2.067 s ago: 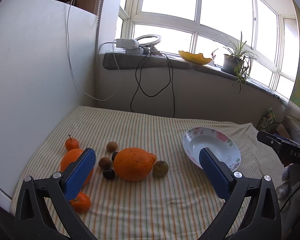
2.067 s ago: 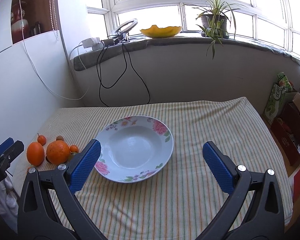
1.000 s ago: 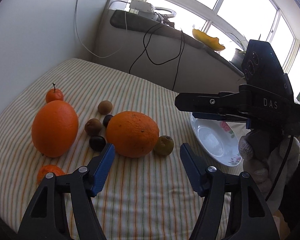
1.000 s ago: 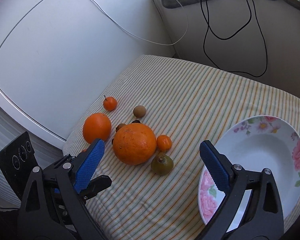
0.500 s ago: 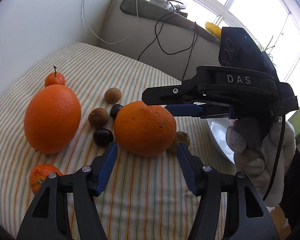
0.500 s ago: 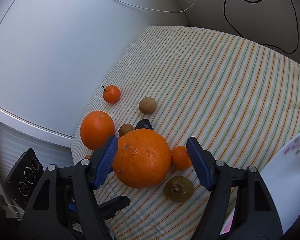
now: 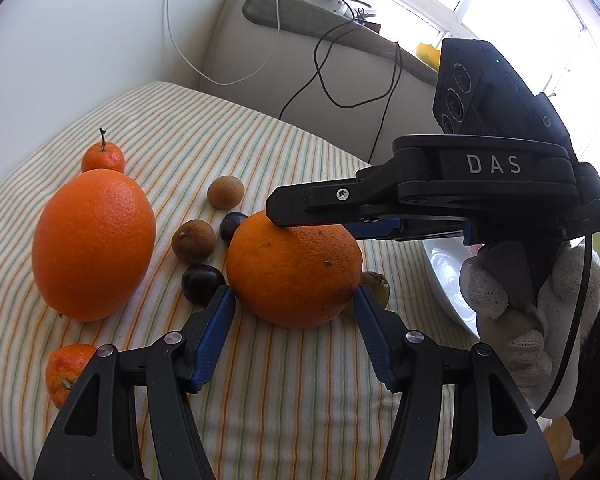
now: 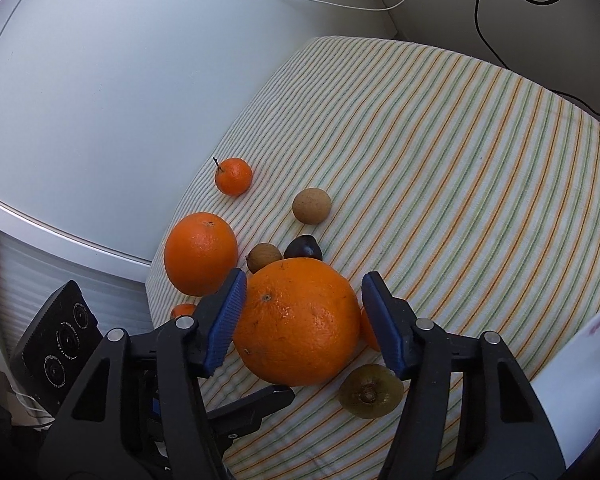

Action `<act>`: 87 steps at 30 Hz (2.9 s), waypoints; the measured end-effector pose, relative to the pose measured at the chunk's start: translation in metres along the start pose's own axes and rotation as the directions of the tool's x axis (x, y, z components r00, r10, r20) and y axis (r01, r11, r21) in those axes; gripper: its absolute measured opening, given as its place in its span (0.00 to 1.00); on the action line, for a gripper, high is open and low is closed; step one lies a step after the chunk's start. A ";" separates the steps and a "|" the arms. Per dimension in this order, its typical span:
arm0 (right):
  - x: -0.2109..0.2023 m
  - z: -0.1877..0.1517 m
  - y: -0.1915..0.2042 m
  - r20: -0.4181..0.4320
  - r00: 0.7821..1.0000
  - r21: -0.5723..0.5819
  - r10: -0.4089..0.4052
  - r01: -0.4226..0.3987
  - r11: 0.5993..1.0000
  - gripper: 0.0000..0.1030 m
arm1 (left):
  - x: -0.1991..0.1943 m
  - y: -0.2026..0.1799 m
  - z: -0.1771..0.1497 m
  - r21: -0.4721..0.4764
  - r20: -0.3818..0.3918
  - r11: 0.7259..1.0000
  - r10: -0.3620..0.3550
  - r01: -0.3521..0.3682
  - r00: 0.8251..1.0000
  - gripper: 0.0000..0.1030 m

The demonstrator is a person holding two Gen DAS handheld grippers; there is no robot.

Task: Organize fruits
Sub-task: 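Lift the large orange with the right tool and carry it over the plate, then lower the orange onto the plate and open the right tool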

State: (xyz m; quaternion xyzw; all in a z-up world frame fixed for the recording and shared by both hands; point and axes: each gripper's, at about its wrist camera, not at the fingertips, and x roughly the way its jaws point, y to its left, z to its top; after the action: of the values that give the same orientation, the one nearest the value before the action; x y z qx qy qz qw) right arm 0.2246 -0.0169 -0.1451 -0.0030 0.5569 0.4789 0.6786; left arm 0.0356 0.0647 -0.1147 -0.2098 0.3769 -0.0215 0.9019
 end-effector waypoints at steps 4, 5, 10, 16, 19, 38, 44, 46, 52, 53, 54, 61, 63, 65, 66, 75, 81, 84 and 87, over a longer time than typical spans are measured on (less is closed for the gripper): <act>0.002 -0.001 0.001 0.003 1.000 0.007 -0.005 0.005 1.000 0.60 | 0.000 0.000 -0.001 0.002 0.002 1.000 0.002 -0.003 1.000 0.59; 0.000 -0.002 0.002 0.006 1.000 0.012 -0.007 0.006 1.000 0.60 | 0.001 -0.001 0.000 0.002 0.002 1.000 0.004 -0.004 1.000 0.59; -0.005 -0.006 0.003 0.023 1.000 0.026 -0.015 0.014 1.000 0.60 | -0.003 -0.003 0.001 0.003 0.012 1.000 0.000 0.000 1.000 0.59; -0.015 -0.013 0.004 0.041 0.999 0.035 -0.013 0.012 0.999 0.60 | -0.008 -0.010 0.002 0.024 0.023 1.000 0.001 -0.002 1.000 0.59; -0.021 -0.016 0.005 0.052 0.999 0.036 -0.013 0.011 0.999 0.60 | -0.011 -0.015 0.002 0.037 0.030 0.999 0.001 -0.002 1.000 0.59; -0.088 -0.046 -0.010 0.165 0.986 0.086 -0.013 -0.001 0.996 0.60 | -0.011 -0.070 0.014 0.148 0.033 0.988 -0.053 0.047 0.998 0.59; -0.119 -0.059 -0.026 0.211 0.977 0.113 -0.025 0.001 0.994 0.60 | -0.002 -0.096 0.018 0.191 0.026 0.979 -0.082 0.075 0.996 0.59; -0.130 -0.064 -0.032 0.226 0.973 0.124 -0.033 0.005 0.992 0.60 | 0.003 -0.106 0.020 0.208 0.021 0.974 -0.094 0.088 0.995 0.59; -0.157 -0.077 -0.058 0.264 0.962 0.171 -0.066 0.021 0.985 0.60 | 0.026 -0.129 0.026 0.229 -0.016 0.964 -0.135 0.135 0.991 0.59; -0.161 -0.078 -0.064 0.268 0.961 0.182 -0.072 0.023 0.983 0.60 | 0.029 -0.132 0.027 0.230 -0.023 0.963 -0.141 0.142 0.990 0.59; -0.167 -0.080 -0.070 0.272 0.959 0.191 -0.075 0.023 0.981 0.60 | 0.033 -0.135 0.028 0.232 -0.030 0.961 -0.146 0.149 0.989 0.59; -0.178 -0.086 -0.098 0.294 0.949 0.241 -0.111 0.039 0.970 0.60 | 0.054 -0.153 0.029 0.245 -0.066 0.952 -0.174 0.185 0.982 0.59; -0.179 -0.086 -0.105 0.297 0.947 0.254 -0.121 0.044 0.966 0.60 | 0.061 -0.157 0.030 0.247 -0.082 0.949 -0.181 0.196 0.980 0.59; -0.180 -0.086 -0.113 0.298 0.945 0.269 -0.134 0.051 0.962 0.60 | 0.068 -0.160 0.032 0.252 -0.098 0.946 -0.185 0.204 0.978 0.59; -0.179 -0.086 -0.116 0.298 0.944 0.275 -0.140 0.056 0.960 0.60 | 0.071 -0.161 0.033 0.255 -0.104 0.945 -0.185 0.206 0.977 0.59; -0.177 -0.086 -0.135 0.294 0.935 0.312 -0.198 0.102 0.945 0.60 | 0.089 -0.172 0.032 0.304 -0.138 0.930 -0.174 0.209 0.975 0.59; -0.178 -0.085 -0.140 0.285 0.933 0.311 -0.221 0.128 0.942 0.60 | 0.091 -0.177 0.029 0.343 -0.128 0.921 -0.150 0.186 0.980 0.59; -0.177 -0.085 -0.140 0.289 0.935 0.309 -0.205 0.112 0.944 0.60 | 0.088 -0.180 0.032 0.362 -0.121 0.915 -0.143 0.178 0.982 0.60; -0.177 -0.086 -0.133 0.294 0.927 0.298 -0.231 0.141 0.944 0.69 | 0.084 -0.181 0.030 0.383 -0.112 0.911 -0.121 0.156 0.986 0.62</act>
State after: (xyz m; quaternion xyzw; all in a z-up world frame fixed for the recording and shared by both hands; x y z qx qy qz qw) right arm 0.2602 -0.2495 -0.1140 0.1156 0.4948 0.3247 0.7977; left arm 0.1379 -0.1056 -0.0807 -0.0511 0.3875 -0.1690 0.9048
